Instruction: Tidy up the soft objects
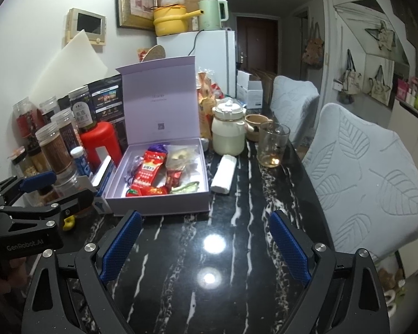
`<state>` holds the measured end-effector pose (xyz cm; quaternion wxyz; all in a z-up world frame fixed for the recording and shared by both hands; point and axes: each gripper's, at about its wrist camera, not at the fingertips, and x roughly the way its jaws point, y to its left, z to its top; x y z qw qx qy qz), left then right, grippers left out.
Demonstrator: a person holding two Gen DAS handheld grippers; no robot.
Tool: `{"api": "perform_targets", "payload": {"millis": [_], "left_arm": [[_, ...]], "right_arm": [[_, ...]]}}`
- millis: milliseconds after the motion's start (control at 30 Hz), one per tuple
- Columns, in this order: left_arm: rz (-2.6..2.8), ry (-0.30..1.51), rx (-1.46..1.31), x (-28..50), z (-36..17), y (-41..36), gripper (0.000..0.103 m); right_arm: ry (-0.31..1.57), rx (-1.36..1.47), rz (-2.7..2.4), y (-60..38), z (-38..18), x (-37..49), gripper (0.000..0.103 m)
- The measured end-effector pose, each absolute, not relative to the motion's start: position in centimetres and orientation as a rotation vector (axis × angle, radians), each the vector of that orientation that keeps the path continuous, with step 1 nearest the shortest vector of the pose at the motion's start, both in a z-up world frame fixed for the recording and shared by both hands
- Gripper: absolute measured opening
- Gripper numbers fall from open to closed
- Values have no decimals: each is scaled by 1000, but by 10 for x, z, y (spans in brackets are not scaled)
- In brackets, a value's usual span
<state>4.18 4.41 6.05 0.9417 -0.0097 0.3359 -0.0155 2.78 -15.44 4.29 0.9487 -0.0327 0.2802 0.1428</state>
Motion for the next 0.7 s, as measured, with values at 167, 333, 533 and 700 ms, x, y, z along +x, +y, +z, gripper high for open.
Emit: {"api": "perform_targets", "payload": {"millis": [167,333,533,700], "left_arm": [[-35,685,-17,41,61,42,92],[-40,684,-16,41,62,41,92],[-40,685,-15,41,62,41,92],[-42,693,-1,42,60,37,92]], "right_arm": [[571,-68,287,-156,43,28,94],[573,-66,282,-157,43,28,94],[573,-66,283,-158,43,28,94],[577,-61,286,-159,42,28,94]]}}
